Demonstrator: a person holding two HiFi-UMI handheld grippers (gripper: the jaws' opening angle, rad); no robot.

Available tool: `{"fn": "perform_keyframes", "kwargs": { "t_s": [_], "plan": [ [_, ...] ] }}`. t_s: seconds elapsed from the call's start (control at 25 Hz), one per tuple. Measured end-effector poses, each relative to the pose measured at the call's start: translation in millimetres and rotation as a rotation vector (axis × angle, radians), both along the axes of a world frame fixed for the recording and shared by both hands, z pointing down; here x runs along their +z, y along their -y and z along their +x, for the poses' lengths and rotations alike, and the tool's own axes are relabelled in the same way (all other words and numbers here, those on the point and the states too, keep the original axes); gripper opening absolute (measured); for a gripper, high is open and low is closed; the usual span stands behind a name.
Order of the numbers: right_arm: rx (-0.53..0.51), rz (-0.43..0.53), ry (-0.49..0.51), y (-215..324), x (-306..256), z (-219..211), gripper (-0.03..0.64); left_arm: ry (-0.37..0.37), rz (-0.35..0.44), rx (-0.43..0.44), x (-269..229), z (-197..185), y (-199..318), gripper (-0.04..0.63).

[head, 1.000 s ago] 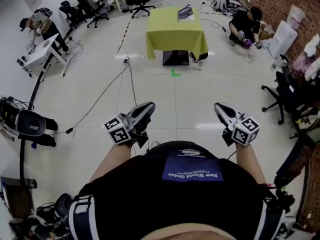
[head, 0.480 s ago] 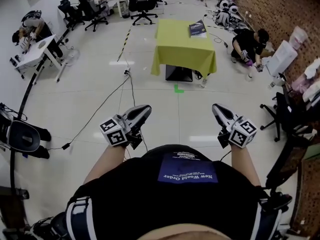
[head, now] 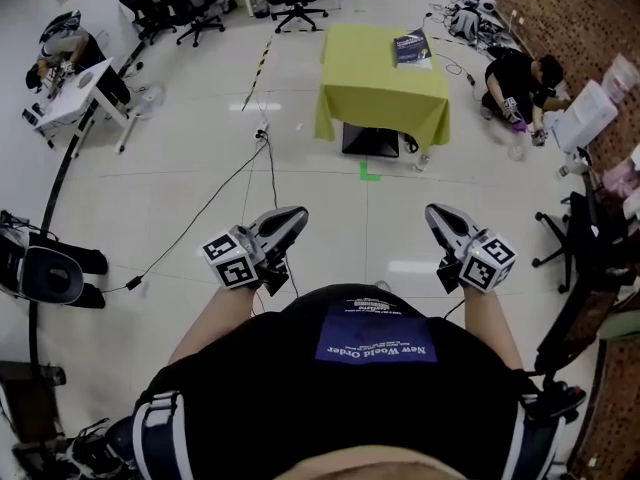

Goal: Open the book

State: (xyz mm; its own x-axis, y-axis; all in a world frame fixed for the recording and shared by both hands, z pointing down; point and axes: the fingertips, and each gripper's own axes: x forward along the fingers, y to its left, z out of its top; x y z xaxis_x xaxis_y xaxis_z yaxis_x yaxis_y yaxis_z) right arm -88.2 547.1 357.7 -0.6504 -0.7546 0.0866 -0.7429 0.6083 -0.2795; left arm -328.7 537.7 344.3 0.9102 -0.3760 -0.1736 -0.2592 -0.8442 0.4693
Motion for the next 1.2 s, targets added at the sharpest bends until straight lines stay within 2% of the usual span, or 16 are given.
{"fn": "perform_keyframes", "kwargs": {
  "t_s": [0.12,0.28,0.36,0.56,0.72,0.92,1.2],
  "plan": [
    [-0.048,0.02,-0.002,38,0,30,-0.012,0.01,0.026,-0.04,-6,33,32,0.006],
    [-0.141,0.033,-0.054,88,-8,69,-0.012,-0.017,0.034,-0.098,-24,80,72,0.006],
    [-0.18,0.051,-0.068,109,-14,89,-0.012,-0.008,0.045,-0.116,-29,104,88,0.006],
    [-0.209,0.062,-0.075,149,-14,131,-0.012,-0.021,0.044,-0.129,-33,153,121,0.006],
    [-0.201,0.05,-0.057,182,-7,149,-0.012,0.014,0.028,-0.118,-28,171,154,0.006],
    [-0.163,0.015,-0.067,234,5,168,-0.012,-0.015,0.011,-0.073,-23,192,216,0.006],
    [-0.068,0.027,-0.107,332,-17,147,-0.012,-0.03,0.037,0.046,-29,176,335,0.006]
  ]
}}
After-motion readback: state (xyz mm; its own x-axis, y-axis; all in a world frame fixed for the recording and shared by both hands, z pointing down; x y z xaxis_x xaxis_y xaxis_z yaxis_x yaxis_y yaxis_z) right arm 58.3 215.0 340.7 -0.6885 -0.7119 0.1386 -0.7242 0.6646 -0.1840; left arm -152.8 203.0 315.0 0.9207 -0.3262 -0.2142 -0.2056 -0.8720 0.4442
